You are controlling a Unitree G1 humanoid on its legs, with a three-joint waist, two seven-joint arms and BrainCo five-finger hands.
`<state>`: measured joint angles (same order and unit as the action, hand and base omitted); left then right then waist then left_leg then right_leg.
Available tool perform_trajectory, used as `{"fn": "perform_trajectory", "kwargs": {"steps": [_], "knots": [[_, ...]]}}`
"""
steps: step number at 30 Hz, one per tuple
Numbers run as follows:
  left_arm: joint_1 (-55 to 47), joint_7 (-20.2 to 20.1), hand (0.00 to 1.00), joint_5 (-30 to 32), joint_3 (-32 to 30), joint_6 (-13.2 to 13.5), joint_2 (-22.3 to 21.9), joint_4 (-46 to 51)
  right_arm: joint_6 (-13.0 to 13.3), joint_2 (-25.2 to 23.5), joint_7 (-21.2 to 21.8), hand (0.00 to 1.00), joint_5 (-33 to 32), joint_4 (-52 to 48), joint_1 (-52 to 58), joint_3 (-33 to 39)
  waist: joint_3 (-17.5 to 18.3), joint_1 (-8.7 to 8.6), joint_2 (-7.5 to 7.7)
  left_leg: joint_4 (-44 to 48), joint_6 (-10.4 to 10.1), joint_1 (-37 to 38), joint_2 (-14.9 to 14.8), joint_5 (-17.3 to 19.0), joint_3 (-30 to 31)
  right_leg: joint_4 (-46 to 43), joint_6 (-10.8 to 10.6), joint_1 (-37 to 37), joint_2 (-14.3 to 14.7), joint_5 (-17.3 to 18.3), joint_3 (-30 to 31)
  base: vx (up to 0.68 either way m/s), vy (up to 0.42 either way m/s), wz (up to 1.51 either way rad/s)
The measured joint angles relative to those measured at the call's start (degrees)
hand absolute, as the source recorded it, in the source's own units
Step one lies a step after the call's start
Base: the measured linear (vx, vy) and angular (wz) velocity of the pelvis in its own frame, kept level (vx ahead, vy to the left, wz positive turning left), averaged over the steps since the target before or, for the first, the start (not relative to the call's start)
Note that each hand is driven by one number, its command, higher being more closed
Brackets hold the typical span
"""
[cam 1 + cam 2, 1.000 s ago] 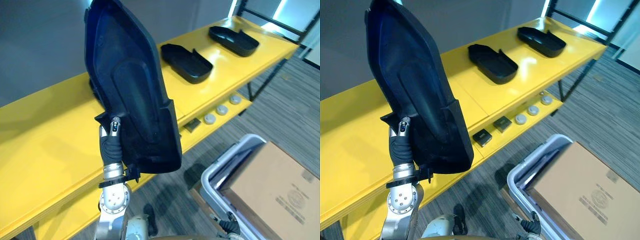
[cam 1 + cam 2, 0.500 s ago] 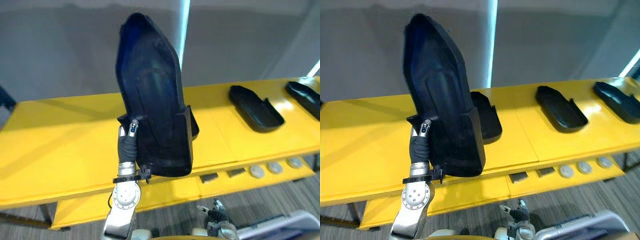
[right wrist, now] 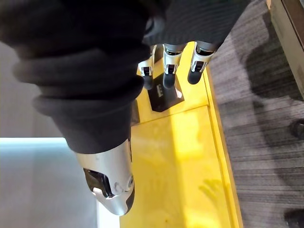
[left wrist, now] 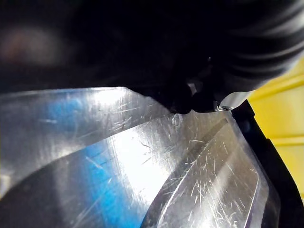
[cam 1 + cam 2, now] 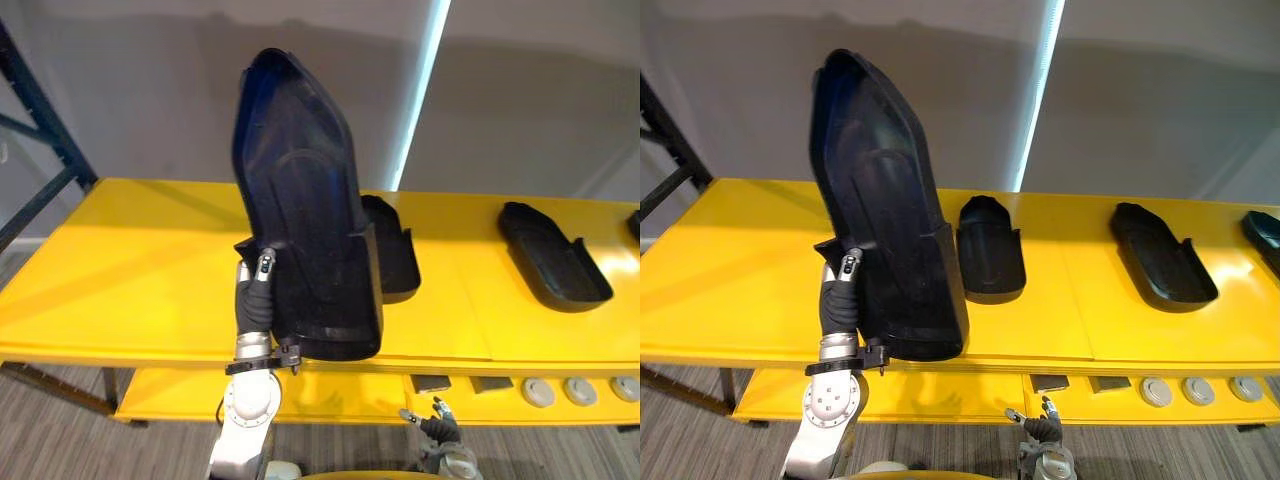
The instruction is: Walk over and take plastic housings, then place them on the shelf
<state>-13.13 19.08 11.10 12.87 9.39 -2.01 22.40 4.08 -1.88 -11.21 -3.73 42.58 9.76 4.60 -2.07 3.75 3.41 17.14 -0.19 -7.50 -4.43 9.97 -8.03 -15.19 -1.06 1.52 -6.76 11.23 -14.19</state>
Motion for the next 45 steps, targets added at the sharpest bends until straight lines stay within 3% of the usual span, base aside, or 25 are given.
{"fn": "perform_trajectory", "kwargs": {"steps": [3, 5, 6, 7, 8, 9, 11, 13, 15, 16, 17, 18, 19, 20, 21, 22, 23, 24, 25, 27, 33, 38, 45], "knots": [[-0.05, -0.16, 1.0, -0.77, 0.02, 0.04, 0.49, -0.27, -0.17, 0.31, -0.09, 0.0, 1.32, 4.75, -2.58, -0.06, -0.12, -0.41, -0.14, 4.1, -0.13, -0.51, -6.46, -0.07, -3.22, -0.9, -1.46, 1.17, -2.65, -0.3, 0.59, -0.04, 0.219, 0.1], [-0.83, -0.26, 1.0, -1.43, 0.48, 0.44, 0.34, -0.69, -0.14, 0.9, -0.01, 0.0, 2.11, 6.89, -3.29, -0.08, 0.17, -1.81, -1.15, 2.64, -0.27, 0.63, -9.81, -0.27, -1.4, -0.81, -3.76, 1.96, -4.42, -0.76, 1.07, -0.02, 0.372, 0.05], [-0.87, -0.26, 1.0, -1.55, 0.54, 0.77, -0.17, -1.64, -0.17, 1.58, -0.04, 0.0, 2.25, 7.98, -3.78, 0.09, 0.45, -3.05, -2.32, 0.08, -1.77, 1.82, -11.29, -1.76, 0.18, -0.87, -5.87, 2.6, -5.52, -1.29, 1.23, 0.01, 0.482, 0.03], [-0.44, -0.25, 1.0, -1.94, 0.51, 0.86, -0.45, -3.24, -0.35, 2.4, -0.04, 0.0, 2.34, 9.19, -3.91, 0.72, 0.87, -3.48, -3.03, -2.23, -6.28, 2.93, -9.22, -0.68, 1.51, 0.11, -8.17, 2.8, -6.7, -2.64, 1.55, 0.03, 0.455, 0.1], [-0.15, -0.23, 1.0, -2.04, 0.21, 0.87, -0.09, -4.2, -0.43, 1.98, 0.07, 0.0, 2.38, 9.96, -3.96, 1.21, 0.63, -4.15, -2.13, -1.87, -6.37, 2.47, -7.83, -0.62, 1.73, 1.27, -8.78, 2.35, -7.7, -3.54, 1.59, 0.03, 0.418, 0.18], [0.42, 0.2, 1.0, -2.83, -0.32, 0.69, 0.52, -6.07, -0.48, 1.48, 0.13, 0.0, 2.39, 10.71, -3.98, 1.49, 0.05, -4.72, -0.7, -0.42, -6.33, 1.47, -5.82, -0.58, 2.65, 4.26, -8.73, 1.08, -9.25, -6.07, 1.3, 0.01, 0.332, 0.25], [0.67, 0.63, 1.0, -3.81, -0.2, -0.11, 1.21, -8.04, -0.49, 1.26, 0.14, 0.0, 2.56, 12.37, -3.85, 1.79, -0.22, -4.85, 0.32, 1.44, -6.15, 0.8, -4.29, 0.12, 3.82, 7.93, -9.15, -1.37, -10.26, -10.38, 0.01, -0.02, 0.299, 0.2], [0.92, 0.32, 1.0, -3.88, 0.75, -0.01, 2.15, -8.22, -0.36, 1.04, 0.15, 0.0, 2.86, 12.69, -3.35, 2.46, -0.37, -4.68, 0.27, 4.86, -5.82, 0.04, -3.72, 2.48, 4.77, 8.24, -8.88, -2.43, -10.65, -12.56, -0.34, -0.06, 0.254, 0.08], [1.13, -0.31, 1.0, -3.86, 1.93, 0.03, 2.94, -8.22, -0.16, 1.22, 0.18, 0.0, 4.01, 12.19, -3.62, 2.58, -1.2, -4.1, -0.81, 9.53, -4.94, -1.4, -3.71, 6.19, 3.95, 6.24, -8.76, -1.38, -11.25, -12.63, 0.63, -0.12, 0.218, -0.26], [1.12, -0.39, 1.0, -3.85, 2.37, 0.01, 3.11, -8.22, -0.24, 1.55, 0.21, 0.0, 4.41, 12.0, -3.84, 2.56, -1.29, -3.6, -1.37, 10.63, -4.46, -1.84, -3.71, 7.31, 2.59, 4.41, -7.14, 0.4, -11.76, -12.63, 0.8, -0.18, 0.24, -0.65], [0.94, -0.45, 1.0, -3.82, 2.66, 0.01, 3.16, -8.18, -0.56, 1.92, 0.27, 0.0, 4.99, 11.37, -3.87, 2.24, -1.42, -2.73, -1.93, 10.79, -3.66, -2.08, -3.52, 7.78, 0.51, 2.53, -3.62, 2.87, -12.0, -14.05, 0.94, -0.21, 0.254, -0.7], [0.69, -0.46, 1.0, -3.8, 2.58, -0.03, 3.16, -7.9, -0.68, 2.06, 0.3, 0.0, 5.16, 10.7, -4.36, 2.22, -1.6, -2.84, -2.08, 10.58, -2.91, -1.93, -3.59, 7.95, -0.46, 1.5, -2.38, 3.67, -11.96, -14.38, 0.77, -0.22, 0.248, -0.72], [0.67, -0.45, 1.0, -3.75, 2.06, -0.02, 3.16, -7.06, -0.71, 1.98, 0.3, 0.0, 5.54, 8.92, -4.24, 2.05, -2.97, -2.94, -2.48, 10.85, -1.6, -1.15, -3.6, 8.31, -1.68, -7.61, -3.54, 6.23, -11.06, -8.93, 1.97, -0.18, 0.163, -0.4], [0.73, -0.42, 1.0, -3.75, 1.92, -0.04, 3.13, -6.84, -0.69, 1.63, 0.34, 0.0, 5.56, 8.15, -3.81, 1.79, -3.1, -3.08, -1.85, 10.82, -1.3, -0.63, -3.57, 8.28, -1.82, -12.91, -5.08, 7.16, -9.57, -5.16, 3.26, -0.16, 0.086, -0.31], [0.79, -0.46, 1.0, -3.6, 1.78, -0.06, 2.8, -6.4, -0.41, 0.85, 0.52, 0.0, 5.53, 7.24, -2.82, 1.31, -2.96, -3.14, -0.72, 10.6, -1.04, 0.2, -3.45, 8.21, -1.49, -18.75, -6.36, 7.55, -4.52, 1.69, 6.74, -0.12, -0.035, -0.11], [0.8, -0.43, 1.0, -3.51, 2.08, -0.02, 2.34, -5.73, -0.32, 0.6, 1.0, 0.0, 5.44, 7.13, -2.31, 1.05, -2.73, -3.18, -0.07, 10.49, -0.92, 0.29, -2.97, 8.14, -1.49, -18.69, -5.14, 6.72, 0.15, 6.27, 10.2, -0.11, -0.083, -0.07], [0.77, -0.41, 1.0, -3.48, 2.31, -0.02, 2.15, -5.39, -0.3, 0.6, 1.25, 0.0, 5.38, 7.12, -2.04, 1.02, -2.52, -3.0, 0.3, 10.34, -0.81, 0.08, -2.36, 8.04, -1.49, -17.72, -3.8, 6.47, 1.77, 7.97, 11.67, -0.04, -0.099, 0.09], [0.79, -0.31, 1.0, -2.87, 2.41, -0.07, 1.46, -5.13, -0.35, 0.82, 1.48, 0.0, 5.25, 6.78, -1.83, 0.99, -2.51, -2.98, 0.14, 10.4, -0.92, -0.01, -1.65, 7.79, -0.73, -15.82, -0.85, 5.56, 3.27, 9.59, 13.59, -0.01, -0.061, 0.26], [0.69, -0.43, 1.0, -1.85, 2.48, -0.24, 0.8, -5.09, -0.24, 1.02, 1.3, 0.0, 4.59, 5.87, -1.31, 1.17, -2.68, -3.17, -0.83, 9.84, -1.54, 0.25, -1.49, 7.18, 0.23, -14.53, -0.62, 4.64, 3.6, 9.08, 12.8, 0.03, -0.041, 0.31], [0.71, -1.3, 1.0, -0.73, 2.43, -0.19, 0.54, -4.79, -0.2, 1.37, 1.39, 0.0, 3.78, 5.22, -0.31, 1.21, -2.05, -2.98, -1.33, 8.79, -2.33, 0.4, -1.55, 5.8, 0.75, -13.51, -0.23, 3.75, 3.5, 8.64, 11.74, 0.05, -0.035, 0.29], [0.48, -1.53, 1.0, -0.2, 1.5, -0.18, 0.48, -4.72, -0.15, -0.09, 1.38, 0.0, 3.51, 5.2, 0.15, 1.24, -1.12, -2.85, -0.42, 4.44, -4.03, 3.49, -2.84, 3.65, 1.25, -7.91, 0.96, -0.4, 4.96, 6.58, 9.88, 0.08, -0.064, 0.1], [0.11, -1.56, 1.0, -0.17, -1.36, -0.21, 0.36, -4.75, -0.16, -0.12, 1.39, 0.0, 3.53, 5.25, 0.4, 1.4, -0.34, -2.9, -0.86, -0.41, -4.1, 5.03, -3.46, 0.67, -0.19, -1.0, 0.71, -2.21, 6.0, 1.79, 11.13, 0.03, 0.011, -0.15], [0.02, -1.44, 1.0, 1.03, -4.56, -0.49, 0.37, -4.96, -0.15, -0.04, 1.44, 0.0, 3.84, 5.59, 0.92, 1.57, -0.05, -2.83, -0.97, -2.81, -3.5, 5.23, -3.69, -0.3, -1.73, 4.74, 0.52, -3.17, 6.59, -2.16, 12.81, -0.05, 0.037, -0.12]]}}
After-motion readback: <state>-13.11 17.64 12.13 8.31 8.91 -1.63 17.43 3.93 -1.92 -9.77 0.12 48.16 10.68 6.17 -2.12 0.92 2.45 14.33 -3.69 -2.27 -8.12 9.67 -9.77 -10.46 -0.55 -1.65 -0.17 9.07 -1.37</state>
